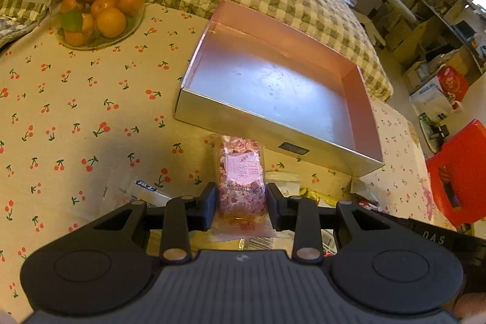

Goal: Organize snacks
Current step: 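Grasp the pink candy bag with the left tool while the right tool grasps a red wrapped candy, then carry the pink bag and red candy over the silver box with both tools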

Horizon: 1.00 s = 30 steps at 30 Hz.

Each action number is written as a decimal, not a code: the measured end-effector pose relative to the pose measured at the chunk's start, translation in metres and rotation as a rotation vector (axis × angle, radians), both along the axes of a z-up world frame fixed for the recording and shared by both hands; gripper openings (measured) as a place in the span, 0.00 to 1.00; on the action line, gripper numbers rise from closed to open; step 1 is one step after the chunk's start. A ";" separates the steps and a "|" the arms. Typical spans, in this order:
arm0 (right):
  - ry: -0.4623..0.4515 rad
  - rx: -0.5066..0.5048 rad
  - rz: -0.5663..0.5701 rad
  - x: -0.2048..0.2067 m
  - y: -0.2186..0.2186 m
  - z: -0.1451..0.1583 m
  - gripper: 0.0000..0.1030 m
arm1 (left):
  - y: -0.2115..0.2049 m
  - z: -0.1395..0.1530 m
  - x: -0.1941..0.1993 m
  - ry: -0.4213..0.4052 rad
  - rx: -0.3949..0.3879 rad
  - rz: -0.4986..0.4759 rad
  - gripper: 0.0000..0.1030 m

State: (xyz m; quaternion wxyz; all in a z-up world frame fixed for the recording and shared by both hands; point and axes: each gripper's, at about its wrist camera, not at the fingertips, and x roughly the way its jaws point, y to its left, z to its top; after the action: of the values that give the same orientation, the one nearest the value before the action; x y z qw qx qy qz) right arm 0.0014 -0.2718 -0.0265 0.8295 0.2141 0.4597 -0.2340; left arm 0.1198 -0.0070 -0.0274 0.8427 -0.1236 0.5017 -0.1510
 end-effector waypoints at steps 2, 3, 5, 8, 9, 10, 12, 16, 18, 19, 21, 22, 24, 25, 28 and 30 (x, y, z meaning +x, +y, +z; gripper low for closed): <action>-0.012 0.002 0.001 -0.001 0.000 0.002 0.21 | 0.001 0.001 0.000 -0.002 -0.005 -0.002 0.30; -0.017 0.004 0.001 -0.001 -0.001 0.003 0.20 | 0.002 0.002 -0.001 -0.003 -0.007 -0.001 0.30; -0.027 0.007 0.001 -0.001 -0.001 0.004 0.19 | 0.004 0.003 -0.001 -0.001 -0.009 0.002 0.30; -0.041 0.009 0.007 -0.002 0.000 0.006 0.17 | 0.006 0.003 -0.001 0.002 -0.012 0.008 0.30; -0.047 0.011 0.009 -0.002 0.001 0.007 0.15 | 0.006 0.003 -0.001 0.002 -0.012 0.010 0.30; -0.052 0.012 0.010 -0.002 0.001 0.008 0.15 | 0.007 0.003 -0.001 0.002 -0.015 0.012 0.30; -0.066 0.015 0.009 -0.002 0.001 0.010 0.14 | 0.008 0.004 -0.001 0.001 -0.022 0.013 0.30; -0.090 0.032 -0.002 -0.003 -0.002 0.014 0.08 | 0.008 0.007 -0.002 -0.009 -0.027 0.011 0.30; -0.099 0.036 -0.005 -0.003 -0.003 0.016 0.08 | 0.008 0.007 -0.002 -0.009 -0.030 0.012 0.30; -0.103 0.033 -0.003 -0.003 -0.003 0.017 0.08 | 0.008 0.008 -0.002 -0.010 -0.032 0.013 0.30; -0.106 0.038 -0.004 -0.004 -0.003 0.018 0.08 | 0.008 0.008 -0.002 -0.012 -0.034 0.014 0.30; -0.109 0.039 -0.008 -0.004 -0.004 0.018 0.08 | 0.008 0.009 -0.002 -0.013 -0.035 0.016 0.30; -0.133 0.035 -0.013 -0.005 -0.004 0.019 0.08 | 0.009 0.009 -0.002 -0.015 -0.039 0.019 0.30; -0.143 0.040 -0.016 -0.006 -0.005 0.021 0.08 | 0.010 0.011 -0.001 -0.017 -0.044 0.022 0.30; -0.180 0.054 -0.023 -0.008 -0.007 0.030 0.08 | 0.011 0.017 -0.002 -0.033 -0.054 0.023 0.30; -0.203 0.064 -0.027 -0.010 -0.008 0.035 0.08 | 0.011 0.022 -0.001 -0.046 -0.062 0.027 0.30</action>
State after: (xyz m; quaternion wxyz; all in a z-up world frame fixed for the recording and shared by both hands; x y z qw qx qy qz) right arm -0.0083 -0.2798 0.0089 0.8613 0.2691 0.3777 -0.2076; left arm 0.1184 0.0044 -0.0058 0.8518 -0.1528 0.4755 -0.1580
